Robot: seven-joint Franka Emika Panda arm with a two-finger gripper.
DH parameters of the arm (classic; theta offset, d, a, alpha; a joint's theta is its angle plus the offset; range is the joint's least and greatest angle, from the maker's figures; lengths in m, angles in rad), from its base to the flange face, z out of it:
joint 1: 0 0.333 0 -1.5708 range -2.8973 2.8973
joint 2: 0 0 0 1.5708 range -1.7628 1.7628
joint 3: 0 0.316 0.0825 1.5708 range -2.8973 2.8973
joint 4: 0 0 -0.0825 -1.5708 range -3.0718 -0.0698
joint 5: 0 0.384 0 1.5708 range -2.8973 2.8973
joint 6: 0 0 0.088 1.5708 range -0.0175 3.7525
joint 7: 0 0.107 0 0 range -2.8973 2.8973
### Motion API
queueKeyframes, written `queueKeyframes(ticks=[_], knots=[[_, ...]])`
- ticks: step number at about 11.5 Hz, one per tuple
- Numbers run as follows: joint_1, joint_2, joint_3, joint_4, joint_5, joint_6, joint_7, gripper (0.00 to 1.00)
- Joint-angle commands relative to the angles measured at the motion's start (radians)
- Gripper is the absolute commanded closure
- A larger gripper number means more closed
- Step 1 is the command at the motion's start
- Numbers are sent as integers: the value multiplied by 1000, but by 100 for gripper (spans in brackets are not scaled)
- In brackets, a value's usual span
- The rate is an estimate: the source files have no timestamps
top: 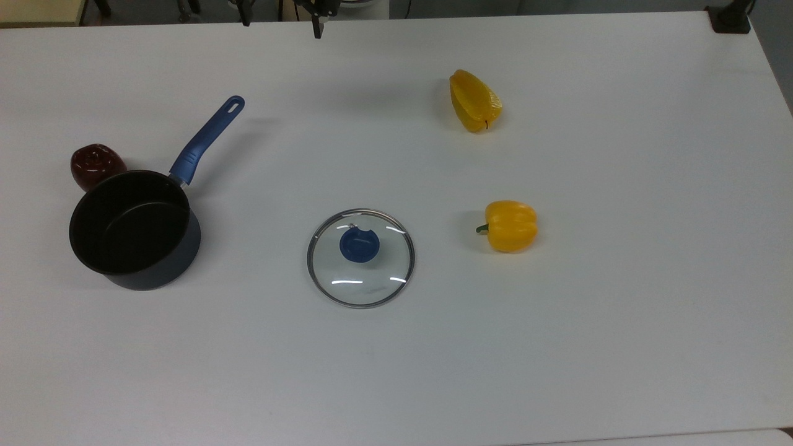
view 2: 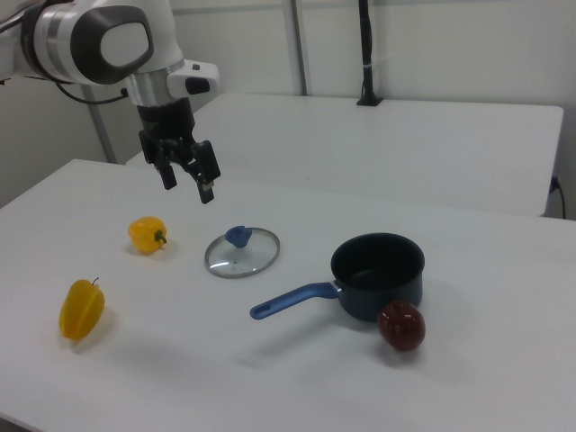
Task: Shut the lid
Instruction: 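Move the gripper down over the glass lid's blue knob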
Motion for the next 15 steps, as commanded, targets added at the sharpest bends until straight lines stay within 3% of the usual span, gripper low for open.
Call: queueKeyframes(ticks=[1,7,15], knots=[[-8,-20,13,-25,-6,1,-21,0],[2,6,14,-31,-6,51,-12,0],[93,231,28,-27,-3,381,109,0]])
